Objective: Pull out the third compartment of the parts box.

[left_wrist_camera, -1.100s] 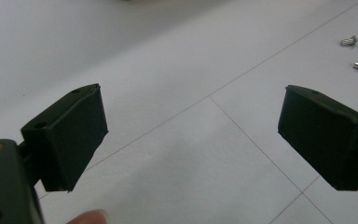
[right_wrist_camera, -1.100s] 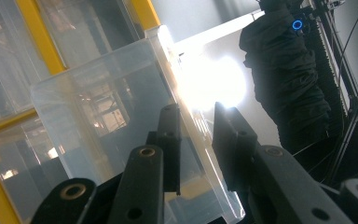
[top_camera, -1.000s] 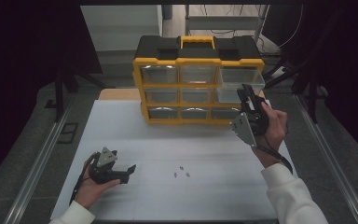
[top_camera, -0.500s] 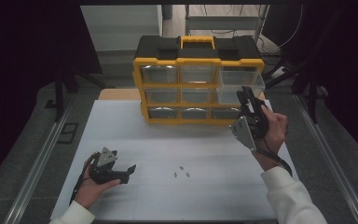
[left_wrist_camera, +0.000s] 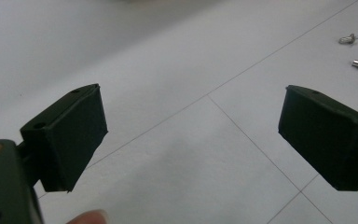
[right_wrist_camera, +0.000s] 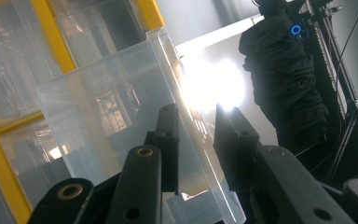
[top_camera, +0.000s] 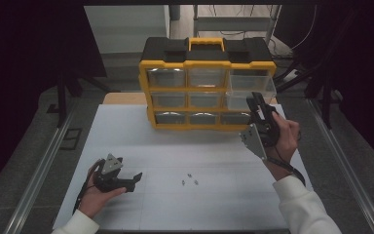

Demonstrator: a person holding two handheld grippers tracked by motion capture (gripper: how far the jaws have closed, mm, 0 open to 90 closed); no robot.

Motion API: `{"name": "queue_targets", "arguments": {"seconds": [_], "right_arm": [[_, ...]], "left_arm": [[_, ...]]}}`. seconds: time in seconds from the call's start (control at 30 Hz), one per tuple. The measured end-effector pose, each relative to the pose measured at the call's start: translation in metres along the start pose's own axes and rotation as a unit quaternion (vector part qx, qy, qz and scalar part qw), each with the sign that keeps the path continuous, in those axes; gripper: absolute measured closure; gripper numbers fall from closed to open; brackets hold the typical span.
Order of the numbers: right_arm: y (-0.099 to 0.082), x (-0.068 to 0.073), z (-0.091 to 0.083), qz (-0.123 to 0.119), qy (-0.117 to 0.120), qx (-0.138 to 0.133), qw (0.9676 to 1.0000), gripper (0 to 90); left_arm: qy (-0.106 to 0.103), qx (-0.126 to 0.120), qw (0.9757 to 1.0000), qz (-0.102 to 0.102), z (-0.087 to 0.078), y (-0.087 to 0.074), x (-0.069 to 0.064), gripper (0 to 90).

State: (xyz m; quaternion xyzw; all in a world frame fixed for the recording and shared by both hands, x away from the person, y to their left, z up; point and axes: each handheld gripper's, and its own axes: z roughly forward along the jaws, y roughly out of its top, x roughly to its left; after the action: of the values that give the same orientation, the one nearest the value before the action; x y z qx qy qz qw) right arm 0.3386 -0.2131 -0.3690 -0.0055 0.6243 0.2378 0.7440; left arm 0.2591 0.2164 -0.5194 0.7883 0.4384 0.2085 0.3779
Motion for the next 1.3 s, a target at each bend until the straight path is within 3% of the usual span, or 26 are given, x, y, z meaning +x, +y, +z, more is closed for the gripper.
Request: {"name": "queue_targets", "arguments": {"seconds": [1.3], "right_arm": [[-0.0009,0.0001,-0.0027,0.003,0.005,-0.005,1.0,69.8]], "left_arm": [[-0.003,0.004,1.0,0.002,0.0009,-0.0002,-0.0008,8.0]]}}
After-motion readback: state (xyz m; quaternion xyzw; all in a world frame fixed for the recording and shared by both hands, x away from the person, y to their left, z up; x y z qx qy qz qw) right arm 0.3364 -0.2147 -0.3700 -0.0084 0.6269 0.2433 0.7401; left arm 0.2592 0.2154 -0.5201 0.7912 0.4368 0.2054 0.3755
